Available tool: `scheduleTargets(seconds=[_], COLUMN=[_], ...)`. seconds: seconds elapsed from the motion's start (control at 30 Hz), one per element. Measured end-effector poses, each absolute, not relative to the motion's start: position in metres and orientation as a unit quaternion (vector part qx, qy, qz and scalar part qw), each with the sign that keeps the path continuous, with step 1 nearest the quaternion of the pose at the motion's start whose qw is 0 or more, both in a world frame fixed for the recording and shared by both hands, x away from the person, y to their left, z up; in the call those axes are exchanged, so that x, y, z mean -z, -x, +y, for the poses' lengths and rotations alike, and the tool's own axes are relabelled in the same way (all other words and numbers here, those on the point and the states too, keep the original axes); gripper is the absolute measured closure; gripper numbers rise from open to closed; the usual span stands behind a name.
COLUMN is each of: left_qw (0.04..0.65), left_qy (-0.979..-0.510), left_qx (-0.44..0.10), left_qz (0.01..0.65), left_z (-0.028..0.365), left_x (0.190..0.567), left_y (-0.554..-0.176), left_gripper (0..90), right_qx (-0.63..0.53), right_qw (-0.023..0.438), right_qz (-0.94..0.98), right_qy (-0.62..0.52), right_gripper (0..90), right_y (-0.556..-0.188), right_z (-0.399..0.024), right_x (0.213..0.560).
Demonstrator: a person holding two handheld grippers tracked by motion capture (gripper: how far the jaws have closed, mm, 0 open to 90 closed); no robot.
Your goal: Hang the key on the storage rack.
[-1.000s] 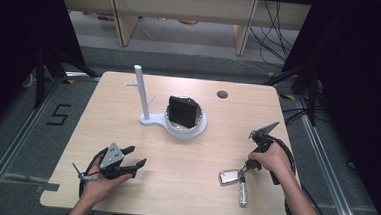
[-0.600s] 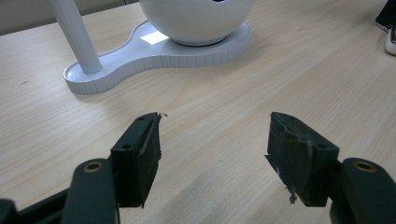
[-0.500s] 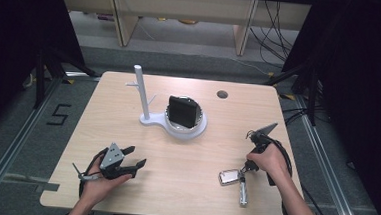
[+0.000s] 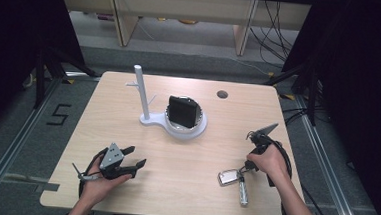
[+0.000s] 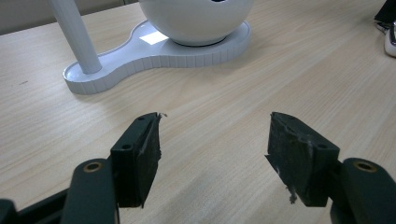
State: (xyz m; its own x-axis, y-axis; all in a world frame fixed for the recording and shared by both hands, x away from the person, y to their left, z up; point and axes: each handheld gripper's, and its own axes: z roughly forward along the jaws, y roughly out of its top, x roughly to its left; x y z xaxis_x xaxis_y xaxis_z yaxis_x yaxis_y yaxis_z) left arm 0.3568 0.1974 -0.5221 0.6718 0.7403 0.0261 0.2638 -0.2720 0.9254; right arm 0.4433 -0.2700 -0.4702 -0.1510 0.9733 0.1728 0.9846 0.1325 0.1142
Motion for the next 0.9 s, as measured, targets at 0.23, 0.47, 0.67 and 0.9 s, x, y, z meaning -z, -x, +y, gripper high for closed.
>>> scheduleTargets(seconds=[0.23, 0.47, 0.67, 0.9], left_qw=[0.5, 0.504, 0.504, 0.502], left_qy=[-0.765, -0.764, -0.764, -0.766], left_qx=[-0.239, -0.236, -0.235, -0.237], left_qz=[0.329, 0.328, 0.326, 0.324], left_z=[0.197, 0.197, 0.197, 0.197], left_x=[0.522, 0.522, 0.522, 0.522], left_y=[-0.356, -0.356, -0.356, -0.356], left_gripper=[34.2, 34.2, 34.1, 34.1], right_qx=[0.093, 0.102, 0.107, 0.078], right_qw=[0.04, 0.031, 0.025, -0.014], right_qz=[-0.752, -0.754, -0.768, -0.798], right_qy=[0.651, 0.648, 0.631, 0.597], right_gripper=[78.0, 78.4, 79.0, 82.1], right_y=[-0.441, -0.443, -0.441, -0.435], right_z=[-0.271, -0.272, -0.267, -0.258], right_x=[0.471, 0.475, 0.475, 0.472])
